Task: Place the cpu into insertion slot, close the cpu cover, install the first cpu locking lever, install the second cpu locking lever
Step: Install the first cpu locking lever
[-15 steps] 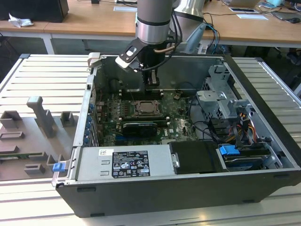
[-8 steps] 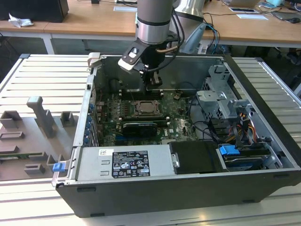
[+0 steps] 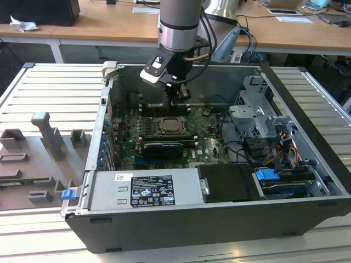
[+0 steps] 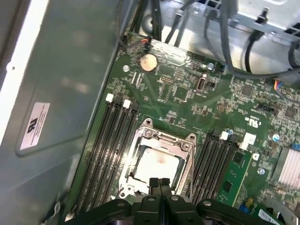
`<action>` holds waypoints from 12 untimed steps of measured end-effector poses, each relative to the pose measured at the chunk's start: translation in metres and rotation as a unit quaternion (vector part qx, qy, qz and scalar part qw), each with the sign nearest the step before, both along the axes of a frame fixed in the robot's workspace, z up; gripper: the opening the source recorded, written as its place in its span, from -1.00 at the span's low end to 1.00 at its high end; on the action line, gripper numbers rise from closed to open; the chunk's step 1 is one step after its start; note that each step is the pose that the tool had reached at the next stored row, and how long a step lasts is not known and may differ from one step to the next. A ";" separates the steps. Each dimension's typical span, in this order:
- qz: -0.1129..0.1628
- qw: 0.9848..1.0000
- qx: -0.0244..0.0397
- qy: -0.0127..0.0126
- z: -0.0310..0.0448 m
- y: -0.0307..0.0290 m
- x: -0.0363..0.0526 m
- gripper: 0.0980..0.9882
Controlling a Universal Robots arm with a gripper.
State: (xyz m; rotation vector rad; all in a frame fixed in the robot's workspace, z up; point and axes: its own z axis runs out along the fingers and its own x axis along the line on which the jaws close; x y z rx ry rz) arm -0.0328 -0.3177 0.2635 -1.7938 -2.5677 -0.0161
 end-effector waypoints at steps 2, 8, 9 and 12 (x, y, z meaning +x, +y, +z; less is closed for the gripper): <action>0.015 1.000 0.000 0.000 0.0000 0.0000 0.0000 -0.98; 0.059 0.998 0.000 0.000 0.0000 0.0000 0.0000 -0.98; 0.068 0.998 0.000 0.000 0.0000 0.0000 0.0000 -0.98; 0.095 0.996 0.000 0.000 0.0000 0.0000 0.0000 -0.98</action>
